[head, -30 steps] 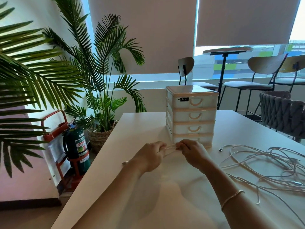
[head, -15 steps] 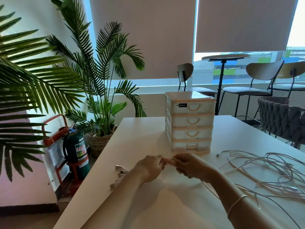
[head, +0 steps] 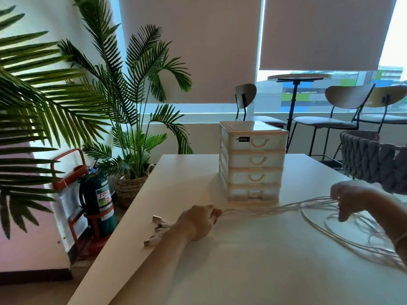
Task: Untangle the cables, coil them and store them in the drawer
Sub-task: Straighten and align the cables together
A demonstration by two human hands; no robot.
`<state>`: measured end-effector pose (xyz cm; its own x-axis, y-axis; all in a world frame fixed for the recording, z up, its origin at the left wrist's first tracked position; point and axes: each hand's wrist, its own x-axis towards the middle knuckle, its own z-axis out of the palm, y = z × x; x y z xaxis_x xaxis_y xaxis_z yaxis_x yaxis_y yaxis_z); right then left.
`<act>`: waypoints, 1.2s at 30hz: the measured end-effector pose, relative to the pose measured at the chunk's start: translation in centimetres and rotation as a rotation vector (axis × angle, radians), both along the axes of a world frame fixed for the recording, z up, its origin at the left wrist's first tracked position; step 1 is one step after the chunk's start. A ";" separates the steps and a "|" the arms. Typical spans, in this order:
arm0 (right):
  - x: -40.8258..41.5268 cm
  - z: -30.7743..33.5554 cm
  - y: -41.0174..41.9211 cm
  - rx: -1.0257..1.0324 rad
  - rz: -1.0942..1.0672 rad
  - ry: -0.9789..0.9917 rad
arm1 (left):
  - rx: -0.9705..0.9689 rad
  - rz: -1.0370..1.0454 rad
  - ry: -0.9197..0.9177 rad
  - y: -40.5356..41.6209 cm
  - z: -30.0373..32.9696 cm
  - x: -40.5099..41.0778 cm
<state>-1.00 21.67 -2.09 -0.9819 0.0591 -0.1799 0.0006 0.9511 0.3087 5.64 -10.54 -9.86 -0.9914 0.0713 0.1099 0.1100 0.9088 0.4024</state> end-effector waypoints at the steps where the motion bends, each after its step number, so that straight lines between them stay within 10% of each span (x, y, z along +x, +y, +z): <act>1: 0.3 0.0 -1.4 -0.034 0.021 -0.008 | -0.007 0.005 -0.001 0.0 0.0 0.1; 7: 3.7 -2.2 -13.3 -0.624 0.584 0.082 | 0.018 0.004 -0.001 -0.5 -0.1 0.4; 14: 3.6 -6.6 -16.3 -1.093 0.416 -0.140 | 0.092 0.026 0.043 -0.5 -0.3 0.4; 24: 3.8 -6.6 -15.1 -1.105 0.429 -0.392 | 0.250 0.008 0.051 -0.2 -0.5 0.1; 29: 3.7 -6.7 -15.0 -1.159 0.416 -0.147 | 0.460 -0.136 -0.026 -0.5 -0.2 0.4; 36: 4.1 -6.4 -15.7 -1.066 0.414 -0.264 | 0.252 -0.042 0.063 -1.1 -0.6 -0.2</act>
<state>3.12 5.94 -8.49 -0.8155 -0.5599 -0.1464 -0.3144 0.6411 -0.7001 5.44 -11.63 -10.51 -0.9789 0.0748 0.1904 0.1772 0.7751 0.6065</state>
